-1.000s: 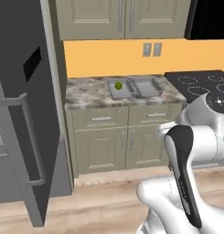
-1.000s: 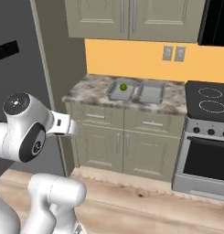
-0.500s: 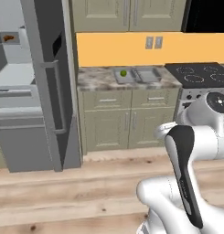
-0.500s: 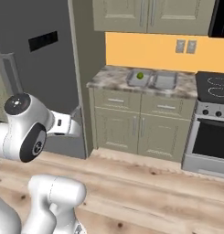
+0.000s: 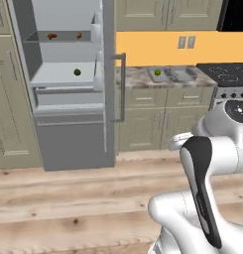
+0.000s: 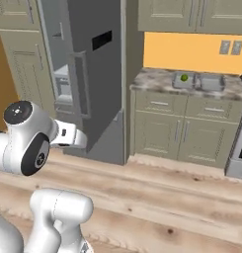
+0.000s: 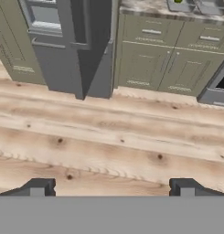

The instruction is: Place one lime and one chicken drumstick in each tupperware on the nearby counter, to pack two identical lunches.

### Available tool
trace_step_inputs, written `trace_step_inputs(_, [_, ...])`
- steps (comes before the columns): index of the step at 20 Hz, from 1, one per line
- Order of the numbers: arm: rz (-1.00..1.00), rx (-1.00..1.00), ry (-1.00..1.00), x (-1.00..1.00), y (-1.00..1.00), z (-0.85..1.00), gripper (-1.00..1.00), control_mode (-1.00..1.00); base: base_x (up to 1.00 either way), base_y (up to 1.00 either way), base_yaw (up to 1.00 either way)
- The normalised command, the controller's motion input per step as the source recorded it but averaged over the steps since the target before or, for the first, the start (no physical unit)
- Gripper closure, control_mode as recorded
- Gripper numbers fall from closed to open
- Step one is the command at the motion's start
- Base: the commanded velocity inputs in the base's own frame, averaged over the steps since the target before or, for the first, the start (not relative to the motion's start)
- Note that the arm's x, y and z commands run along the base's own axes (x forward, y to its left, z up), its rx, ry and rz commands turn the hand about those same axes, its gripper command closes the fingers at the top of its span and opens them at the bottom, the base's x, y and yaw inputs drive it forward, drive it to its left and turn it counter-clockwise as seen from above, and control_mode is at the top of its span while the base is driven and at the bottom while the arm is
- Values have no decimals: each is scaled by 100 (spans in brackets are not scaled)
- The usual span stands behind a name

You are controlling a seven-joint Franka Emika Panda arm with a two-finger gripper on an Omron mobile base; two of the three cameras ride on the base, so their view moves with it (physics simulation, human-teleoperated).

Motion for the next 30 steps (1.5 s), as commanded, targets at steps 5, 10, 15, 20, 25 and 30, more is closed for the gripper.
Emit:
trace_step_inputs(5, [0,0,0,0,0,0,-100,100,-3,100,0])
trace_step_inputs(10, [0,0,0,0,0,0,-100,100,0,100,0])
trace_step_inputs(15, [0,0,0,0,0,0,-100,100,3,100,0])
trace_step_inputs(20, [0,0,0,0,0,0,-100,100,34,18,-4])
trace_step_inputs(25, [0,0,0,0,0,0,-100,100,72,-3,-11])
trace_step_inputs(30, [0,0,0,0,0,0,-100,100,75,-1,-11])
